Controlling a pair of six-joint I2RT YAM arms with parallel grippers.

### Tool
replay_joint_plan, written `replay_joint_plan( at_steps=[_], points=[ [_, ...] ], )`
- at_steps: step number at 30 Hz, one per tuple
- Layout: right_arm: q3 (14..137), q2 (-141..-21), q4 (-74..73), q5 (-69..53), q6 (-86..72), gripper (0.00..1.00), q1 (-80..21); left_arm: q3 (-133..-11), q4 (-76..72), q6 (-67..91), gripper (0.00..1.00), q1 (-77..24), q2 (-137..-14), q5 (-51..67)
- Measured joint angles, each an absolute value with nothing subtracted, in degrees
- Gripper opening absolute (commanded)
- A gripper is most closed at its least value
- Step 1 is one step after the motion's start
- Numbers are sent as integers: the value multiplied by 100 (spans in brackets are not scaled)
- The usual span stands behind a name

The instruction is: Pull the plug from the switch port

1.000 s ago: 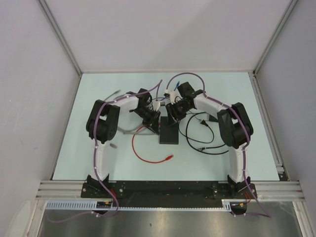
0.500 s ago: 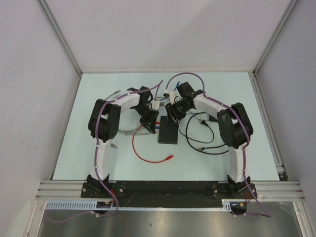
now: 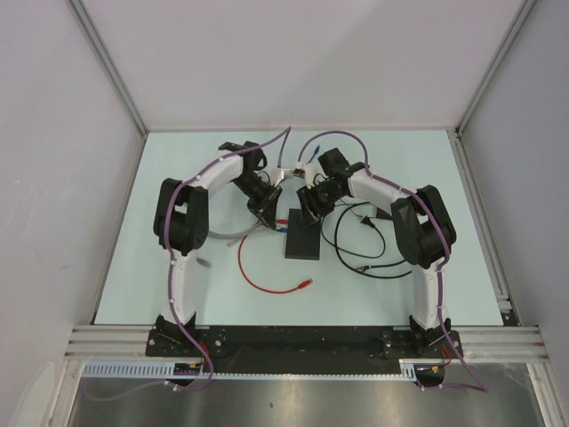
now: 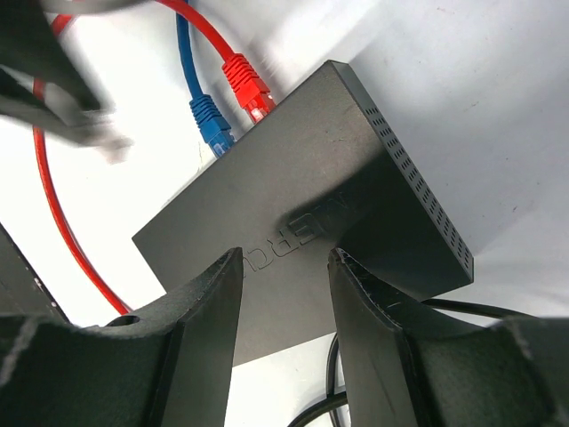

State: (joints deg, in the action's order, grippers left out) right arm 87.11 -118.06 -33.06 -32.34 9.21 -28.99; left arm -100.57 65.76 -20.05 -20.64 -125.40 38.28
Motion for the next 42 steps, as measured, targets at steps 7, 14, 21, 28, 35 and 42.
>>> replay_joint_plan(
  at_steps=[7, 14, 21, 28, 35, 42],
  points=[
    [8698, -11791, -3293, -3216, 950, 50, -2904, -10348, 7164, -2484, 0, -1566, -11780, 3968],
    [8687, -11784, -3288, -3214, 1013, 50, -2915, -10361, 6796, -2244, 0, -919, -11373, 2180],
    [8670, -11771, -3269, -3212, 1037, 50, -2921, -10346, 6486, -2193, 48, -847, -11483, 906],
    [8571, -11686, -3179, -3133, 1079, 54, -2954, -10224, 6064, -1979, 53, -856, -11373, 1800],
    [8383, -11428, -3304, -2818, 1168, 54, -3000, -9214, 5452, -1758, 0, -1280, -10781, 3107],
    [8044, -10726, -3441, -2464, 1197, 0, -2829, -7599, 4963, -1575, 0, -2119, -10659, 3653]
  ],
)
